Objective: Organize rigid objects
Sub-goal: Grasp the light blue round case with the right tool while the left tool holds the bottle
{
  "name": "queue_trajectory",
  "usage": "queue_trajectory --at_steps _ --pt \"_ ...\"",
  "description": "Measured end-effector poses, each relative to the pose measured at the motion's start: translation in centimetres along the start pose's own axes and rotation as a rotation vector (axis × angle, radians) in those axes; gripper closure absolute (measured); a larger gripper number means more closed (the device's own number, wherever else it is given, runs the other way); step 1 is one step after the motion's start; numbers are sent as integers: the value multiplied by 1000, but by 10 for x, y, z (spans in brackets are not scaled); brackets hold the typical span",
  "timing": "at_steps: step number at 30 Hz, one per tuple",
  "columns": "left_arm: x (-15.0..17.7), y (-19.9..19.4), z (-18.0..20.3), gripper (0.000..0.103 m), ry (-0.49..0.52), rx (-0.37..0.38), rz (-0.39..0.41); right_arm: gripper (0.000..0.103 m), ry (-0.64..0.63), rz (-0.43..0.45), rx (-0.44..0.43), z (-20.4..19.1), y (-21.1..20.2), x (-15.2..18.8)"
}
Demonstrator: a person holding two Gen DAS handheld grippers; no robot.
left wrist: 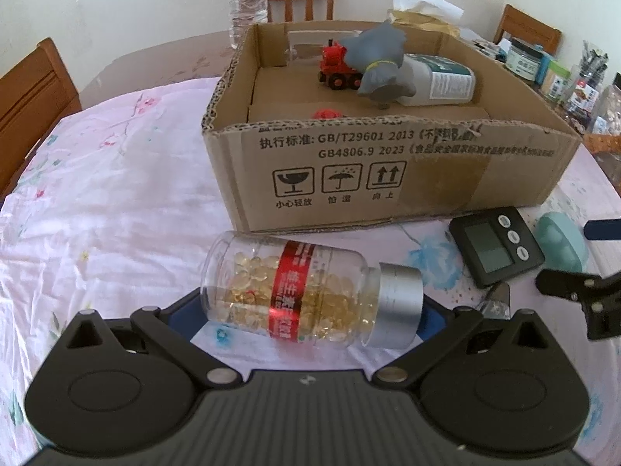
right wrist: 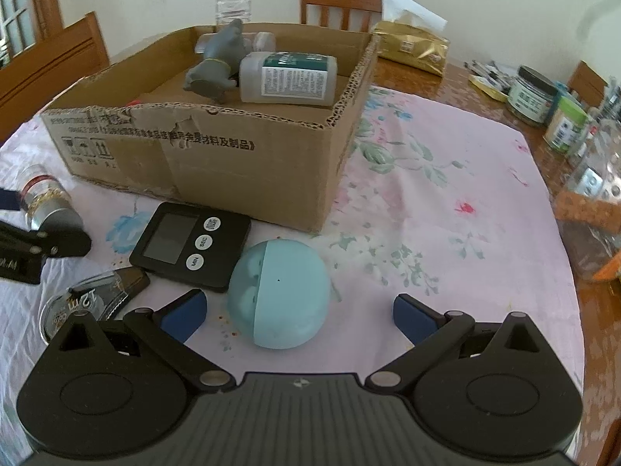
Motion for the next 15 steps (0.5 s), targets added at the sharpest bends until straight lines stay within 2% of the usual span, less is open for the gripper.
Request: queue_trajectory --at_steps 4,10,15 --pt "0 0 1 0 -9 -7 -8 0 -43 1 -33 0 0 0" --pt "-1 0 1 0 -4 -4 -4 0 -43 -1 -33 -1 1 -1" --pt "2 -3 2 0 51 0 54 0 -6 2 -4 -4 0 1"
Point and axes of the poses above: each gripper's, at about its wrist camera, not at the fingertips, and y roughly the way its jaws point, z to its right, x to its underside, the point moved 6 cm from there along y, roughly the way its jaws point, and after that the axes turned 7 degrees about -x, right-handed, at the moved point
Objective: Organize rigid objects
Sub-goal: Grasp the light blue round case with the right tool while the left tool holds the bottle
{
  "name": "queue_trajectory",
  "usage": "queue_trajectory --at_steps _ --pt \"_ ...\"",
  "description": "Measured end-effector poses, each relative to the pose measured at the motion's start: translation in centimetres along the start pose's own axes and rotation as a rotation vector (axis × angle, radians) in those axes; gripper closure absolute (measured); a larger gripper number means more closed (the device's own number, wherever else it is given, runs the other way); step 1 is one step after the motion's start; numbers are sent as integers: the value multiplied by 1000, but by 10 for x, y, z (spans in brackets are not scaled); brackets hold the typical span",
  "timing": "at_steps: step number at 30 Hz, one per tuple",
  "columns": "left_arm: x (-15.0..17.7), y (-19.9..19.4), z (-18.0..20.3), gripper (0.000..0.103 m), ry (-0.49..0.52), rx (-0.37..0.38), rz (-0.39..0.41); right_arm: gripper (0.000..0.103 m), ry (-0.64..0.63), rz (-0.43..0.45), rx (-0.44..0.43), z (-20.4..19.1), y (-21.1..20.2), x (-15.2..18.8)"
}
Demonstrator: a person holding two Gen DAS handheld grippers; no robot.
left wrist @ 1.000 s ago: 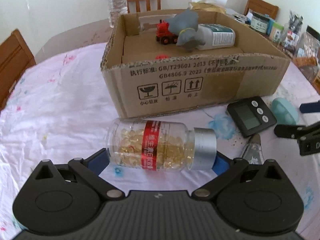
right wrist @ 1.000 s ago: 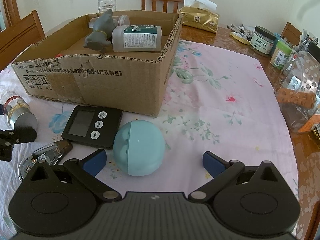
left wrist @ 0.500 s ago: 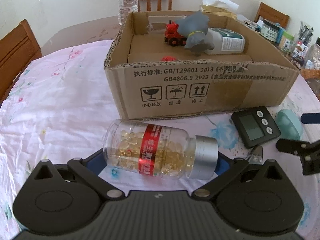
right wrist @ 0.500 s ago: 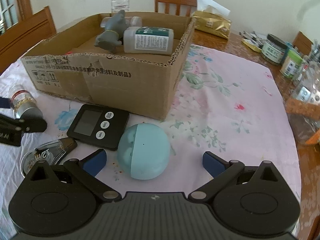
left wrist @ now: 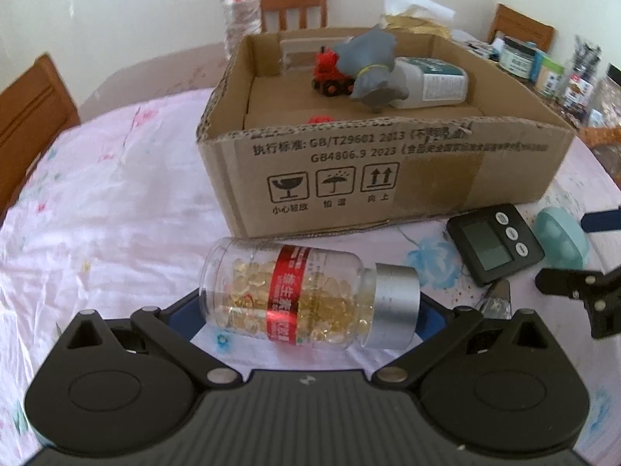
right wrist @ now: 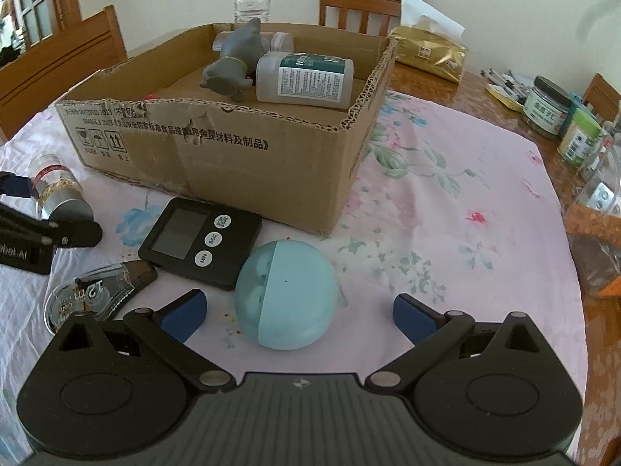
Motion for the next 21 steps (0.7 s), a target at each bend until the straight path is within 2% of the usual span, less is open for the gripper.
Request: queue_trajectory --at_steps 3,9,12,17,21 --pt "1 2 -5 0 -16 40 12 0 33 2 26 -2 0 0" --pt "2 0 -8 0 11 63 33 0 35 -14 43 -5 -1 -1" --pt "2 0 -9 0 21 72 30 14 22 -5 18 -8 -5 -2" --pt "2 0 -8 0 19 70 27 29 -3 5 -1 -10 -8 -4" --pt "1 1 -8 0 27 77 21 38 -16 6 -12 -12 -9 -4"
Point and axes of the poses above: each gripper's, at about its wrist camera, not at the fingertips, and y roughly the way its jaws point, z to its right, x to its underside, the point moved 6 cm from there along y, roughly the way its jaws point, and after that the axes turned 7 degrees about -x, right-handed, at the moved point
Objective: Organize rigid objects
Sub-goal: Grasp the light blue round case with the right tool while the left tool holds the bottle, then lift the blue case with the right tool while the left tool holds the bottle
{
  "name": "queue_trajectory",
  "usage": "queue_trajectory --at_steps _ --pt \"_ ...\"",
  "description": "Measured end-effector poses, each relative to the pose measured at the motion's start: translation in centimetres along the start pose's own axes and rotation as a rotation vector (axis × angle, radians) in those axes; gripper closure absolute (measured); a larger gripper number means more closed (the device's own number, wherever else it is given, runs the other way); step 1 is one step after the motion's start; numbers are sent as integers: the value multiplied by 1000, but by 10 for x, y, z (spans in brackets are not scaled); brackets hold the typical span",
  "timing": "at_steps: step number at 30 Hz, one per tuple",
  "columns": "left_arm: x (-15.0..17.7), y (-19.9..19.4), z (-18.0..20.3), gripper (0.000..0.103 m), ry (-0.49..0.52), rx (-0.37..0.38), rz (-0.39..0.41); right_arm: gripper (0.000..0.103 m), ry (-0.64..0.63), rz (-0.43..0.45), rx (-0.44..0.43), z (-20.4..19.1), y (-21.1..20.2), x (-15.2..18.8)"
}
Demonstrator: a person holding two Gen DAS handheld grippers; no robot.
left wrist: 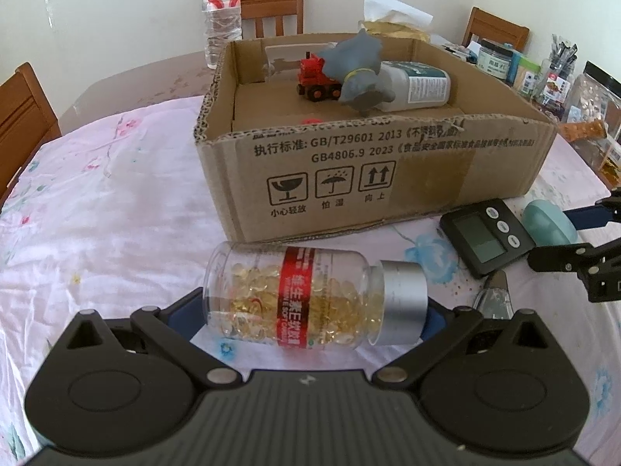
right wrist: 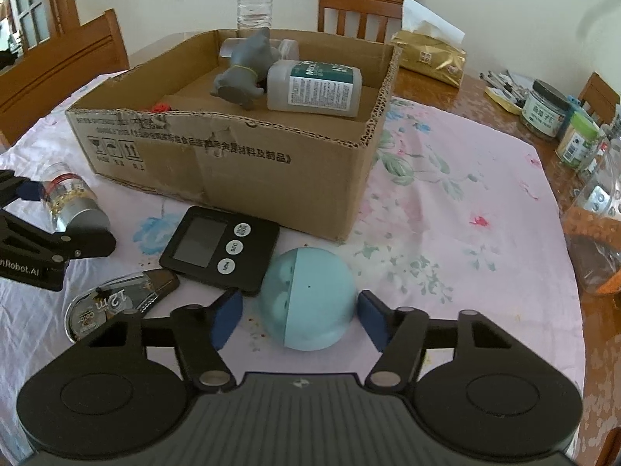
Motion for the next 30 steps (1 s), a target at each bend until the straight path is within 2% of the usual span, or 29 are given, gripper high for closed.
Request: queue_trajectory --at_steps 3,15,23,30 --pt "0 1 0 0 0 1 -1 45 8 2 3 2 -2 1" --pt "4 -3 0 0 -3 -11 -19 44 92 6 22 16 -16 16" --pt "0 -9 4 1 65 -40 17 40 66 27 49 13 -11 12" --pt "-8 -15 2 1 61 4 23 40 61 27 50 12 -11 12"
Point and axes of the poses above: each gripper's, at about its wrist camera, not at the fingertips, and y roughly the way its jaws point, z to its right, x to its underside, the point moved 6 cm from there along y, roughly the way its jaws point, and after that the axes turned 7 degrees about -x, right-handed, at the moved point
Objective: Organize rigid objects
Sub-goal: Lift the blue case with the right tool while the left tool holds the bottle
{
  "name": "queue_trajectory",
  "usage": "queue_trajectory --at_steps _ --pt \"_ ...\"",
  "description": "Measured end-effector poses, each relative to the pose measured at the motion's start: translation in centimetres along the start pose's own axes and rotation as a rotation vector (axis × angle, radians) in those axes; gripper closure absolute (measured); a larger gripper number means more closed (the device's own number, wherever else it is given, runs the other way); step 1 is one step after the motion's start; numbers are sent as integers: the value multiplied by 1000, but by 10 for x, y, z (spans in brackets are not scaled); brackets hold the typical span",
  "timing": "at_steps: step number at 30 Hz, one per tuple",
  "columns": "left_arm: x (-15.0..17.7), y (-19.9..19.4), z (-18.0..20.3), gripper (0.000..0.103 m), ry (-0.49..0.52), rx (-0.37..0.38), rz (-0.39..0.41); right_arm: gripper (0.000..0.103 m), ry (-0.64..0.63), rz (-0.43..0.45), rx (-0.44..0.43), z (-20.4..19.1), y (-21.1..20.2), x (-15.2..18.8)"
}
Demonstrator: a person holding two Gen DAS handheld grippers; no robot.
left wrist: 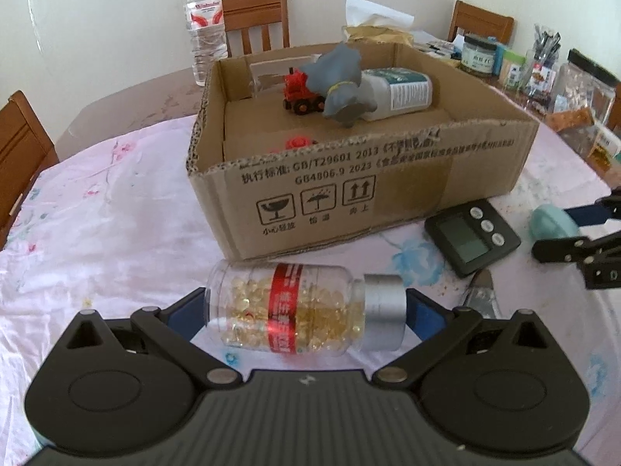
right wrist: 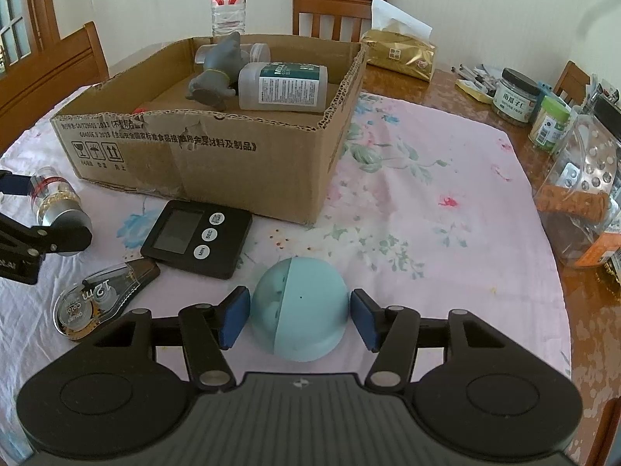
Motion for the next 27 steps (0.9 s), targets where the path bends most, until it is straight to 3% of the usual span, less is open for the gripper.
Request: queue_trajectory --at_steps 5,13,18,21,24,27 --pt "-4 3 -3 9 16 30 -10 42 -2 -12 1 -1 0 -1" --pt "-6 0 -2 9 73 53 -71 45 -4 -40 0 -1 -3 -3" --pt "-13 -15 -3 9 114 73 -69 47 -26 -53 -11 -1 -14 -7" --pt "-18 -25 -4 9 130 91 -68 58 -68 -53 -24 -2 -22 -12" --pt "-21 -32 -5 9 148 103 -62 57 -118 -70 -32 -3 -25 -15" --pt "-23 -36 -4 9 151 110 -48 48 -117 -61 -36 -1 -25 -13"
Point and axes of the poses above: each gripper's, at about its wrist camera, not at the fingertips, and y roughly the way its jaws point, z to its right, x to its underside, the point moved 6 cm from there along y, roughly the way its jaws point, and after that the axes turned 7 degrees about -x, right-handed, at the moved point
